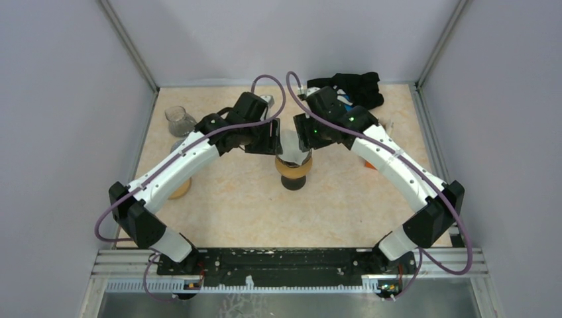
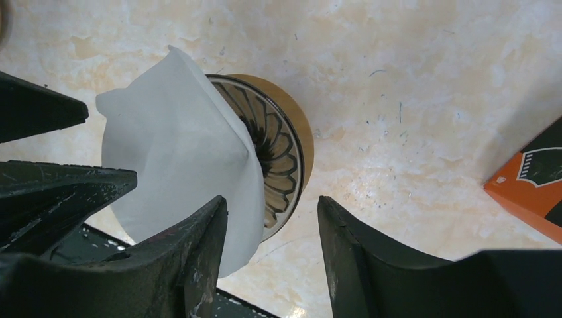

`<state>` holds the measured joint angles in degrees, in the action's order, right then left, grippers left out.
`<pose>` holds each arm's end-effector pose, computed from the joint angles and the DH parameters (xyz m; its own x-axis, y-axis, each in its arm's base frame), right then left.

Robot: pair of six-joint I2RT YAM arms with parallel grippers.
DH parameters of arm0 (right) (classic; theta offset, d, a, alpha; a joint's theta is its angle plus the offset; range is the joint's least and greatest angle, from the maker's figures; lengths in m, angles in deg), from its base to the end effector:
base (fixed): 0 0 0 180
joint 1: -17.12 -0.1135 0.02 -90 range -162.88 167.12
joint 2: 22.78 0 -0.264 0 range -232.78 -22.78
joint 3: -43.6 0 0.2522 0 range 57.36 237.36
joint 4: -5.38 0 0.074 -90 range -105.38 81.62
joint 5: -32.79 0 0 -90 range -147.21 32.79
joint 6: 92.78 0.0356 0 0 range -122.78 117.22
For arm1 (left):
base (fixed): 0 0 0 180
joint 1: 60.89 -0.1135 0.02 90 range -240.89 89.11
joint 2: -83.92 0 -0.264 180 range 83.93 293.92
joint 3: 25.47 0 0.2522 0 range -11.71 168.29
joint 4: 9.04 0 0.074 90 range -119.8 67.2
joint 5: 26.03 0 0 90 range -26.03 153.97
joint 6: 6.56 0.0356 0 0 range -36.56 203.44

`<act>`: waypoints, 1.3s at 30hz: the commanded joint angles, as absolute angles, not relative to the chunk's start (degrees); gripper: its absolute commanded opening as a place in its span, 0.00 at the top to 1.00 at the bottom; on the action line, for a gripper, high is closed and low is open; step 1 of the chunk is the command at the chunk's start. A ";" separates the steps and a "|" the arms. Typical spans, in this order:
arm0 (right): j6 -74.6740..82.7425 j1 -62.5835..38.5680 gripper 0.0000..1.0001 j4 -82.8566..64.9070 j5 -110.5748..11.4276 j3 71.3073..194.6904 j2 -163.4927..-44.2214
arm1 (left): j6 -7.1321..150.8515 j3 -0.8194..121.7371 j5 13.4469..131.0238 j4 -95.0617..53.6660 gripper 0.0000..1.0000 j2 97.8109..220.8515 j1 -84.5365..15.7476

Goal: Place the coffee filter in the dripper
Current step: Adjust the coffee filter in the coffee dripper.

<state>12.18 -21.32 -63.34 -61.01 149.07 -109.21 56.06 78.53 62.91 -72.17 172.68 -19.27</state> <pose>0.2465 0.1926 0.3758 -0.7284 -0.2493 -0.6382 -0.4127 0.9032 0.1182 0.2480 -0.2194 0.3624 -0.7936 0.0900 -0.6017 0.3264 0.8976 -0.2962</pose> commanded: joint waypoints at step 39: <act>9.72 -19.23 0.42 -54.48 -61.02 139.82 -108.66 | 56.70 72.40 64.11 -65.62 0.36 173.56 -20.70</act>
